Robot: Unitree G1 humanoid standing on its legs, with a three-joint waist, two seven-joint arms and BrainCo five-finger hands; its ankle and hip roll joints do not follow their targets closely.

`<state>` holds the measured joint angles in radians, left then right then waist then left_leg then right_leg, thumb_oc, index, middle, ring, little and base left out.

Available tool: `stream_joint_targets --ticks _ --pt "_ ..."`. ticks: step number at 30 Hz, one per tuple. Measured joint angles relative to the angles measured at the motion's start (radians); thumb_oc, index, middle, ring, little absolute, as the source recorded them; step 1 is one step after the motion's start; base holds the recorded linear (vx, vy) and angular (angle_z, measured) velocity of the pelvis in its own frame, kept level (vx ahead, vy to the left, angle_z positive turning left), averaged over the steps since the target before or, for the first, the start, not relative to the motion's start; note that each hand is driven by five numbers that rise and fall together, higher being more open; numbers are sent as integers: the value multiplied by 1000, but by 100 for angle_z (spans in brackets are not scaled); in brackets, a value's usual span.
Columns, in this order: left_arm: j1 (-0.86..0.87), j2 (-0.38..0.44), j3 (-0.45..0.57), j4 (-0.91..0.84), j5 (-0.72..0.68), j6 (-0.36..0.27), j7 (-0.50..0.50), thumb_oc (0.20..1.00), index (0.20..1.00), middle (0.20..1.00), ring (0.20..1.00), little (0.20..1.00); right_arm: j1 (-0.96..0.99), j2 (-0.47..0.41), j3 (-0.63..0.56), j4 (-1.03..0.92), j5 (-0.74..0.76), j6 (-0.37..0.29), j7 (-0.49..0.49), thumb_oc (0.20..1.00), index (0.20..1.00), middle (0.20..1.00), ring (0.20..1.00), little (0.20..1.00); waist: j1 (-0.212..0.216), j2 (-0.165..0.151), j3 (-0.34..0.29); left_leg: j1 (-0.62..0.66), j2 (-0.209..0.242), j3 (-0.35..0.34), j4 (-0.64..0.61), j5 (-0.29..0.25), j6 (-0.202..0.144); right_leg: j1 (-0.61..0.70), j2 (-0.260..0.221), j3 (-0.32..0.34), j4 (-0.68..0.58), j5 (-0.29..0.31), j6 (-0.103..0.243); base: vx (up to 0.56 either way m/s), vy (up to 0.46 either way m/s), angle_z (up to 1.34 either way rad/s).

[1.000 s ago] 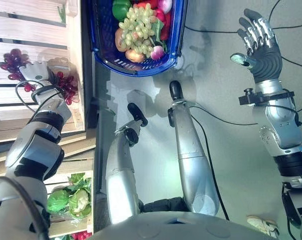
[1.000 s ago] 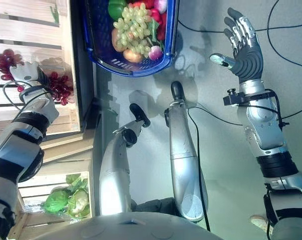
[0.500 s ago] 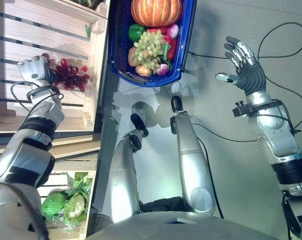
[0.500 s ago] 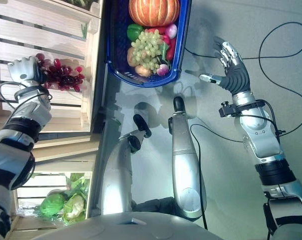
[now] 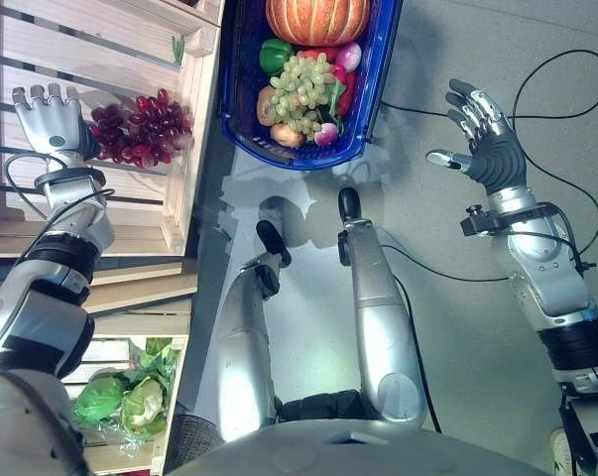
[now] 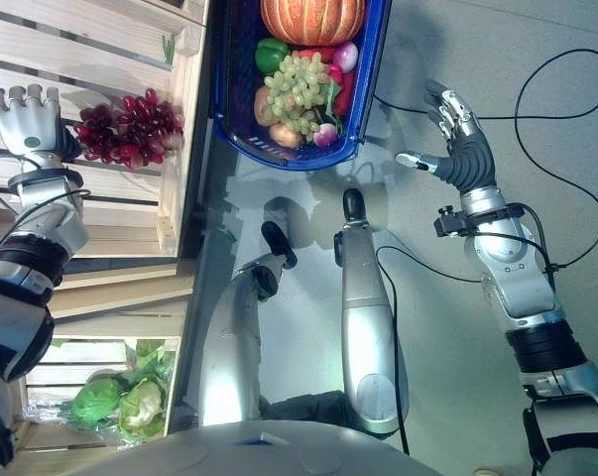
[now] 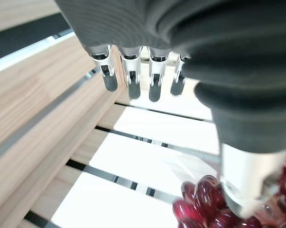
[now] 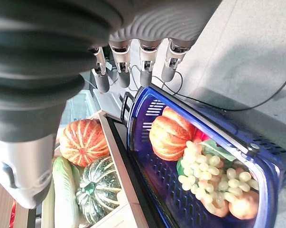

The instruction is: Pick up fruits and vegetables into the basket

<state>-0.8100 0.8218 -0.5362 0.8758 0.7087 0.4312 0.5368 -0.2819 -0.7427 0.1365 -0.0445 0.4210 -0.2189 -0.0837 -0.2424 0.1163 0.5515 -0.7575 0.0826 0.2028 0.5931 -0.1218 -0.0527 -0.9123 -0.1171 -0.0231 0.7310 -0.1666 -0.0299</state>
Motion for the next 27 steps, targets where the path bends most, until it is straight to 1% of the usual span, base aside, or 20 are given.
stream_joint_targets --ticks 8,14,18,21,23,27 --pt "5 0 0 0 -5 -5 -1 1000 1000 1000 1000 1000 1 1 6 0 -1 -4 -1 1000 1000 1000 1000 1000 0 -4 2 -21 7 0 28 -16 6 -11 5 2 0 3 6 3 -3 -1" --pt "-1 -1 1 -11 -36 -31 18 1000 1000 1000 1000 1000 -1 15 21 0 -11 -6 -3 1000 1000 1000 1000 1000 -1 -12 3 -41 7 4 32 -16 7 -33 5 8 4 4 7 0 0 0" --pt "-9 -22 6 -22 -165 -95 24 1000 1000 1000 1000 1000 -2 23 34 3 -14 -6 -15 1000 1000 1000 1000 1000 -1 -18 7 -45 7 5 34 -16 7 -37 6 9 5 4 7 7 -30 0" --pt "-12 -67 67 -26 -359 -160 22 1000 1000 1000 1000 1000 -2 27 36 3 -19 -6 -23 1000 1000 1000 1000 1000 -2 -18 7 -55 8 -1 43 -19 8 -42 6 6 7 4 7 10 -51 1" --pt "-7 -111 132 -19 -498 -232 4 1000 1000 1000 1000 1000 -4 33 36 3 -23 -6 -28 1000 1000 1000 1000 1000 -2 -23 8 -59 11 -1 49 -22 10 -45 8 7 10 4 8 11 -68 -1" --pt "-1 -145 177 -24 -641 -329 -31 1000 1000 1000 1000 1000 -10 57 36 3 -41 -5 -41 1000 1000 1000 1000 1000 -2 -36 9 -84 17 -1 63 -23 10 -66 14 7 12 3 10 5 -73 -3"
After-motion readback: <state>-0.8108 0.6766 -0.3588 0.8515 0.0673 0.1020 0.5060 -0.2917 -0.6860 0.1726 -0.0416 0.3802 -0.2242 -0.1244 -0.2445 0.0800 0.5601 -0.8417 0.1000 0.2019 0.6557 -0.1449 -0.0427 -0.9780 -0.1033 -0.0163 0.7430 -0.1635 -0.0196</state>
